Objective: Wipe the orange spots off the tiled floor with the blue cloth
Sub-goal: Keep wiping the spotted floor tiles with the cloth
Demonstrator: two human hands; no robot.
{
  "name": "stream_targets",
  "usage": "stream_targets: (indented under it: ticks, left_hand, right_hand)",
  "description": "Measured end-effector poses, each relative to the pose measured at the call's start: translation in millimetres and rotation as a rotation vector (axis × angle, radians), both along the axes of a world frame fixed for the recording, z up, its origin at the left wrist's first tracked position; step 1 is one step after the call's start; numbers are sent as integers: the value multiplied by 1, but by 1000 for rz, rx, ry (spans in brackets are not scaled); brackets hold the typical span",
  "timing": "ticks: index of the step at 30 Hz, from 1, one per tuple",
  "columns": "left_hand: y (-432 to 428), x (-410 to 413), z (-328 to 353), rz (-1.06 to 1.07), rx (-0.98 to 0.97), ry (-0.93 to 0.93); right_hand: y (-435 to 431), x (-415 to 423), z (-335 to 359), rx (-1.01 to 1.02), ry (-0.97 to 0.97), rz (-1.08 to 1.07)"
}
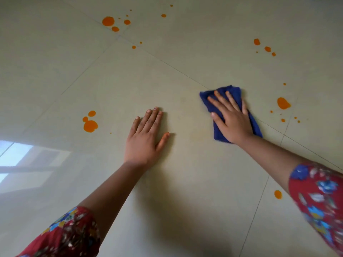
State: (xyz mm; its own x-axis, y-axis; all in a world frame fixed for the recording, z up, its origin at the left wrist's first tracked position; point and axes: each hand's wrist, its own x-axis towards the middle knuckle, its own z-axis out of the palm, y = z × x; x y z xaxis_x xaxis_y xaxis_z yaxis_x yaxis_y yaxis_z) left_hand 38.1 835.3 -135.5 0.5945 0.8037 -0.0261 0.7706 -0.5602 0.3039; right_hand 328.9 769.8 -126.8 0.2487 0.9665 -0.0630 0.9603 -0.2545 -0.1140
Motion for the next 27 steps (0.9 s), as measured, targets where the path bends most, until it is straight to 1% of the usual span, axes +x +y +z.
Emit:
stream_targets:
  ticks: [2,3,4,6,8,9,10,11,12,14,15,16,17,18,20,22,23,24,25,27]
  left_hand:
    - [-1,-1,2,6,10,-29]
    - [-1,-3,4,11,16,-55]
    - [-2,-3,6,26,14,-88]
    - [-3,-10,11,85,1,-148]
    - [-9,-22,15,126,-5,-162]
    - [-12,-29,15,130,-2,-152]
    - [-17,-39,15,131,-1,-139]
    - [-21,-50,16,135,0,-125]
    - [-24,-59,17,141,3,-113]
    - [-30,-76,20,171,-3,-100]
    - [-31,-83,22,191,-8,-100]
    - [-32,-89,23,211,-12,-106]
    - [-31,-96,25,231,-11,-112]
    - [-28,-106,27,247,0,-119]
    - [-19,-125,27,275,36,-126]
    - [-8,-145,23,306,41,-98]
    - [-2,-156,22,337,27,-72]
    - [1,-167,20,369,12,-46]
    - [4,-178,18,398,3,-22]
    - [5,-191,12,452,-13,11]
  right_hand:
    - [34,-16,-2,7,1,-130]
    - [45,-34,-3,12,13,-132]
    - [49,-54,-3,20,15,-91]
    - [30,-99,-3,57,-2,111]
    - [-18,-127,-3,47,-26,392]
    - [-38,-126,-1,13,-18,494]
    - [-49,-118,0,-6,-3,547]
    - [-49,-108,0,-5,-3,537]
    - [-42,-99,-1,-2,-11,450]
    - [-13,-98,-2,23,-19,161]
    - [2,-107,-2,34,-6,28]
    - [13,-123,-3,37,14,-52]
    - [18,-144,-4,40,33,-67]
    - [15,-167,-5,54,39,0]
    - [-13,-202,-5,62,29,282]
    - [-50,-206,-3,15,43,594]
    - [-60,-199,-1,-10,57,680]
    - [-64,-187,0,-18,70,690]
    - [-61,-177,0,-15,73,630]
    - [-40,-165,-3,7,60,366]
